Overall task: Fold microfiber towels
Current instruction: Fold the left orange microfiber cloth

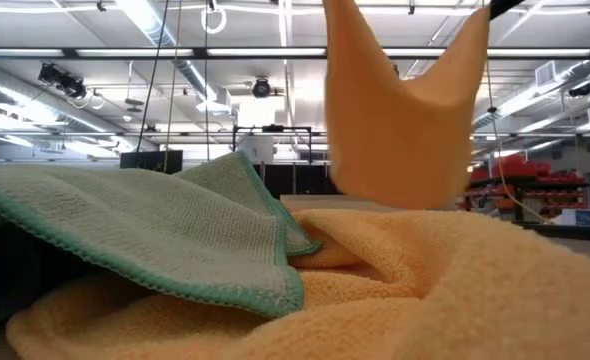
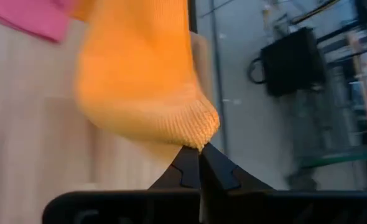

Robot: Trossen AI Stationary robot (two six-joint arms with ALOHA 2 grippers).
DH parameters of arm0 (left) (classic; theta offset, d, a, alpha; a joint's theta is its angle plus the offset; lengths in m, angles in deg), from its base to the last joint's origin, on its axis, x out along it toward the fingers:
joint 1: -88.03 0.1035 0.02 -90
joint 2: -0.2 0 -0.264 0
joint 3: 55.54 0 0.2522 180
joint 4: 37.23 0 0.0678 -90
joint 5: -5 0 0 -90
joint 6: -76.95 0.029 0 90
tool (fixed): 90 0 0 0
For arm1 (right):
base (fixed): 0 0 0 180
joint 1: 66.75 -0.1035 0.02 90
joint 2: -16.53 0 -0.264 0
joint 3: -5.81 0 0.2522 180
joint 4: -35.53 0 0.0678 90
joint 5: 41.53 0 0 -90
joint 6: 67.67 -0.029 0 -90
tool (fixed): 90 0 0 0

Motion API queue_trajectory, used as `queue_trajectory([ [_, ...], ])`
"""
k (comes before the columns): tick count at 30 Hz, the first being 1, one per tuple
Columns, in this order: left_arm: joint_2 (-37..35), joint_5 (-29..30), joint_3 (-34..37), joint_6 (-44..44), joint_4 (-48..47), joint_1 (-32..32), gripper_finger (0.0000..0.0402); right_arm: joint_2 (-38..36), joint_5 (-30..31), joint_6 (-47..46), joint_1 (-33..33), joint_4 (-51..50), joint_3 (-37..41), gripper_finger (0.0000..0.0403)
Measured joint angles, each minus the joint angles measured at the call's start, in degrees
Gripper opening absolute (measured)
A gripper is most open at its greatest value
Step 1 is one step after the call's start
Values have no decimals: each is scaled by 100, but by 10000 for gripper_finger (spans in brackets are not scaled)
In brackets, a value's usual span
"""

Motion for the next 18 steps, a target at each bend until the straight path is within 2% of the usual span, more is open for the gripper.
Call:
queue_trajectory([
  [3, 224, -821, 7, -91, -525, -41, 5, -4, -930, -724, -29, -1, 143, 0],
  [5, 377, -1209, 9, -121, -964, -231, 5, 19, -1546, -1537, -231, 24, 519, 0],
  [8, 650, -1292, 188, -219, -1159, -717, 3, 106, -2265, -2919, -802, 213, 1490, 0],
  [10, 857, -1272, 574, -333, -703, -1098, 4, 210, -2736, -3922, -1302, 548, 2259, 0],
  [12, 1087, -1074, 1035, -504, 79, -1473, 5, 391, -3147, -4841, -1812, 1135, 2984, 0],
  [14, 1349, -609, 1403, -602, 978, -1821, 4, 650, -3405, -5619, -2279, 1792, 3563, 0],
  [18, 1805, 283, 1626, -643, 1877, -2297, 5, 1215, -3559, -6953, -3044, 2570, 4070, 0],
])
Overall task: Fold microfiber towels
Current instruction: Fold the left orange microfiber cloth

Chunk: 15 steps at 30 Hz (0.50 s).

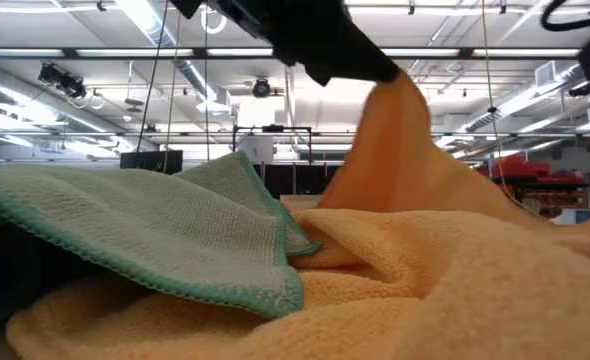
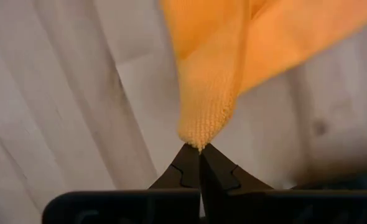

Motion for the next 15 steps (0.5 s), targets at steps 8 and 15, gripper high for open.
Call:
queue_trajectory([
  [8, 590, 136, -39, -361, -267, -416, 31, 724, -164, -1558, -835, 260, -301, 0],
  [15, 696, 137, -37, -796, -615, -765, 120, 984, -182, -2510, -1216, 316, -575, 0],
])
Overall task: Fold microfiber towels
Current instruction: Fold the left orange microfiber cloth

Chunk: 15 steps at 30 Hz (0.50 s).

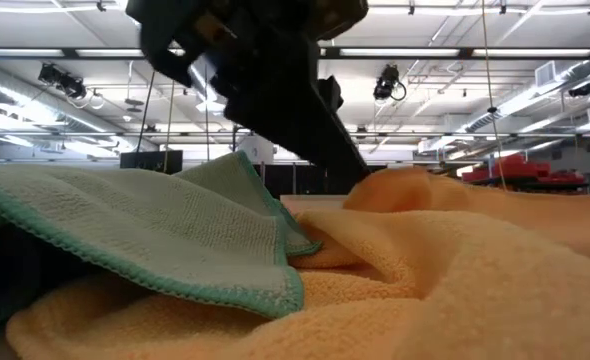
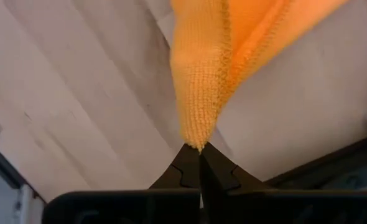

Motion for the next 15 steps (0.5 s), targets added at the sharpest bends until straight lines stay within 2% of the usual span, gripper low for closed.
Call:
queue_trajectory([
  [5, 312, 2, 0, -25, -48, -182, 173, 0, -159, -719, -222, 1, -67, 0],
  [9, 523, 25, -30, -146, -447, -194, 189, 0, -429, -1111, -389, -26, -67, 0],
  [12, 522, 92, -59, -359, -1314, -156, 189, -1, -410, -1224, -463, -11, -65, 0],
  [15, 313, 349, -59, -463, -2781, -152, 175, 13, -219, -1228, -482, 53, -65, 0],
])
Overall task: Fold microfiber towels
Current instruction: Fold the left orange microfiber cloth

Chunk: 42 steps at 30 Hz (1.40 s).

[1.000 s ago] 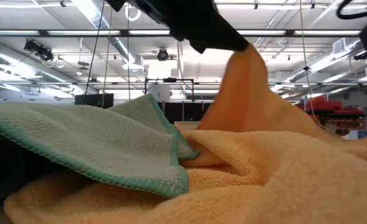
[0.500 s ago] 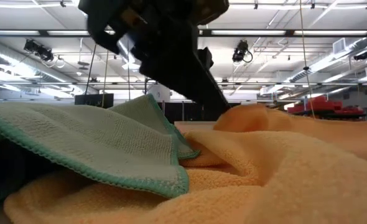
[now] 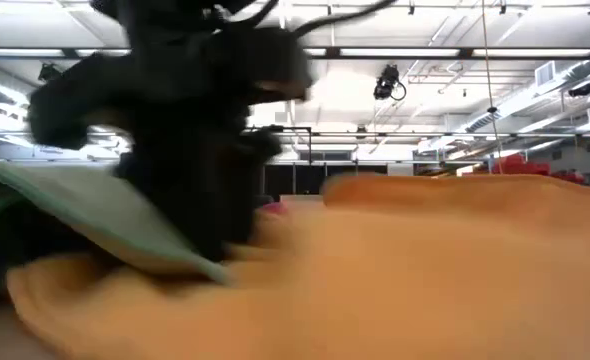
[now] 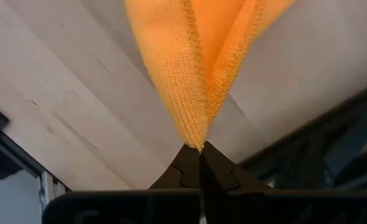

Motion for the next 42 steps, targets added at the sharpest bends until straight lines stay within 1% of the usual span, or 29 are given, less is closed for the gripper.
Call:
queue_trajectory([
  [2, -228, 253, 156, -5, -677, -5, 162, 36, 198, 153, 4, 155, 0, 0],
  [3, -404, 316, 336, -7, -898, -7, 155, 64, 316, 264, 2, 288, 0, 0],
  [4, -649, 316, 565, -28, -916, -7, 149, 101, 460, 361, -1, 423, 0, 0],
  [8, -1732, 233, 1603, -501, -410, 0, 129, 272, 916, 720, -17, 1054, 2, 4],
  [10, -2273, 187, 1946, -738, 212, -29, 123, 307, 1045, 789, -9, 1255, 2, 17],
  [12, -2712, 183, 2194, -900, 510, -42, 120, 299, 1073, 800, -8, 1330, 2, 35],
  [15, -3097, 184, 2433, -902, 1037, -83, 121, 209, 1076, 756, -11, 1314, 4, 65],
  [16, -3168, 214, 2465, -857, 1368, -83, 124, 190, 1090, 756, -11, 1308, 4, 75],
  [19, -3191, 481, 2647, -707, 2298, -71, 134, 175, 1147, 754, 28, 1275, 4, 108],
  [21, -3002, 539, 2680, -679, 3031, 40, 141, 175, 1164, 775, 61, 1191, 4, 129],
  [23, -2830, 552, 2693, -686, 3542, 190, 145, 174, 1190, 885, 147, 1165, 4, 147],
  [25, -2512, 541, 2622, -639, 4039, 375, 144, 108, 1202, 976, 220, 1156, 4, 160],
  [27, -2216, 412, 2451, -427, 4167, 574, 135, 7, 1116, 1059, 348, 1075, -47, 166],
  [29, -1895, 360, 2088, -235, 4183, 791, 121, -118, 1167, 1224, 423, 911, -138, 168],
  [30, -1743, 334, 1897, -114, 4149, 887, 111, -175, 1344, 1322, 503, 802, -173, 168],
  [31, -1565, 289, 1693, 25, 4048, 993, 99, -200, 1647, 1424, 592, 699, -176, 165],
  [33, -1158, 196, 1191, 355, 3855, 1168, 68, -172, 2308, 1738, 904, 536, -59, 149],
  [34, -955, 198, 931, 513, 3669, 1244, 49, -122, 2503, 1975, 1116, 552, 44, 135],
  [36, -525, 181, 346, 794, 3314, 1420, 15, 8, 2664, 2365, 1564, 672, 330, 97],
  [39, 141, 131, -363, 933, 2620, 1650, 12, 120, 2644, 2810, 2205, 1155, 888, 29],
  [40, 362, 72, -555, 980, 2442, 1711, 12, 113, 2661, 2876, 2354, 1354, 1065, 15],
  [42, 707, -17, -893, 1125, 2029, 1806, 8, 110, 2621, 2913, 2529, 1733, 1370, 9],
])
